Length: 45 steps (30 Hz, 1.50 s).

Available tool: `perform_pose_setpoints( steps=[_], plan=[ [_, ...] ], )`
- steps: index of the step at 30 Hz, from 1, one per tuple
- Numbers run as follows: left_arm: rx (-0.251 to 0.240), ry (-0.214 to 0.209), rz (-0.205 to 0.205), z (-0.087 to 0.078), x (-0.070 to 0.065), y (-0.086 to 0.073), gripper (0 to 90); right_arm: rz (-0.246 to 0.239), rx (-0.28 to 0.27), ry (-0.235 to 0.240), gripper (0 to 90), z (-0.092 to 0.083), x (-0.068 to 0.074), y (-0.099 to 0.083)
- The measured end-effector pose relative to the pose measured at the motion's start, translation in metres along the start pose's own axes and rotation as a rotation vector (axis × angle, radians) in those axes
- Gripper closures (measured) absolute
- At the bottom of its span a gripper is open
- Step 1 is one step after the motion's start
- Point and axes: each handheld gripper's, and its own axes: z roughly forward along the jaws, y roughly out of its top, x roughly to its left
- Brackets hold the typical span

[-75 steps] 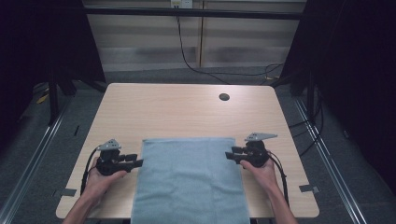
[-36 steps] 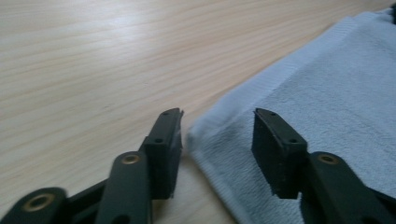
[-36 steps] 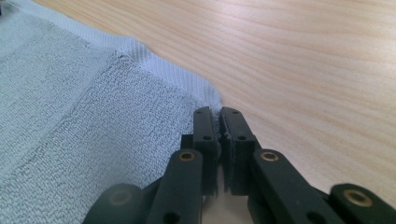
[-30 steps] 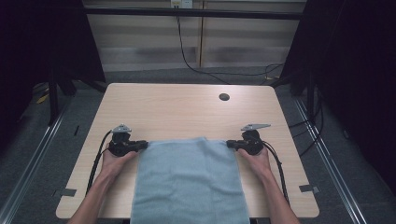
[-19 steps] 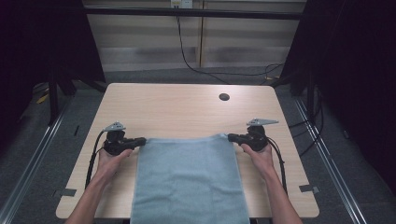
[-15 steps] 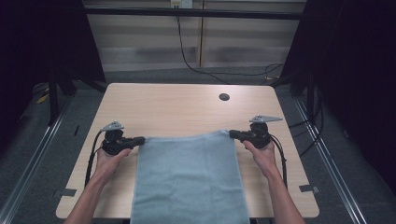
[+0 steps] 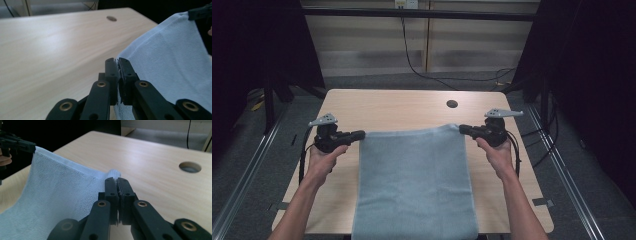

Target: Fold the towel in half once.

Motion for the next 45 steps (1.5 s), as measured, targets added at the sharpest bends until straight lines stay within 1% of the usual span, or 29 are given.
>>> perform_pose_setpoints(
  steps=[2,9,12,16,18,21,22,23,25,26,27,28,30,31,32,34,36,38,40,42,44,45],
  plan=[
    [-0.012,-0.005,0.017,-0.003,-0.002,0.011,86.8,-0.006,-0.020,-0.001,87.8,-0.004,0.000,0.009],
    [-0.063,-0.002,0.030,-0.016,0.000,0.047,86.8,-0.039,-0.051,-0.010,87.8,-0.014,0.002,0.039],
    [-0.080,-0.004,0.041,-0.020,0.001,0.062,86.8,-0.044,-0.063,-0.008,87.9,-0.015,0.003,0.051],
    [-0.094,0.010,0.050,-0.026,0.005,0.084,86.8,-0.048,-0.101,-0.005,87.9,-0.018,0.002,0.070],
    [-0.116,0.015,0.038,-0.029,0.008,0.096,86.9,-0.047,-0.118,-0.012,88.0,-0.020,0.000,0.081],
    [-0.128,0.033,0.041,-0.032,0.011,0.111,86.9,-0.054,-0.144,-0.021,88.0,-0.024,-0.003,0.101],
    [-0.135,0.038,0.048,-0.034,0.011,0.115,86.9,-0.055,-0.148,-0.022,88.0,-0.026,-0.003,0.108],
    [-0.140,0.042,0.052,-0.035,0.010,0.120,86.9,-0.062,-0.152,-0.029,88.0,-0.028,-0.002,0.115],
    [-0.167,0.039,0.042,-0.039,0.011,0.129,86.9,-0.076,-0.167,-0.033,88.0,-0.031,-0.001,0.129],
    [-0.171,0.051,0.043,-0.041,0.012,0.134,86.9,-0.084,-0.169,-0.042,88.1,-0.033,-0.001,0.136],
    [-0.184,0.052,0.040,-0.044,0.012,0.139,86.9,-0.084,-0.176,-0.048,88.1,-0.035,-0.001,0.143],
    [-0.194,0.051,0.045,-0.046,0.011,0.142,86.9,-0.085,-0.186,-0.050,88.1,-0.037,-0.001,0.150],
    [-0.194,0.061,0.066,-0.049,0.007,0.147,86.9,-0.086,-0.208,-0.056,88.1,-0.042,0.001,0.161],
    [-0.199,0.056,0.069,-0.050,0.006,0.147,86.9,-0.089,-0.229,-0.041,88.1,-0.044,0.002,0.164],
    [-0.200,0.052,0.075,-0.051,0.004,0.146,86.9,-0.089,-0.240,-0.031,88.1,-0.045,0.004,0.164],
    [-0.201,0.044,0.084,-0.052,0.001,0.140,86.9,-0.095,-0.237,-0.023,88.1,-0.046,0.007,0.159],
    [-0.196,0.041,0.082,-0.053,-0.002,0.132,86.9,-0.097,-0.225,-0.012,88.1,-0.044,0.010,0.147],
    [-0.194,0.026,0.103,-0.055,-0.008,0.124,86.9,-0.108,-0.211,-0.001,88.1,-0.045,0.014,0.133],
    [-0.182,0.017,0.118,-0.057,-0.016,0.115,86.9,-0.107,-0.207,0.011,88.1,-0.048,0.019,0.118],
    [-0.201,-0.006,0.106,-0.061,-0.022,0.108,86.9,-0.104,-0.214,0.029,88.1,-0.054,0.024,0.104],
    [-0.212,-0.014,0.121,-0.068,-0.031,0.103,86.9,-0.111,-0.216,0.040,88.1,-0.061,0.030,0.092],
    [-0.217,-0.024,0.117,-0.072,-0.035,0.101,86.9,-0.111,-0.223,0.044,88.1,-0.065,0.032,0.087]
  ],
)
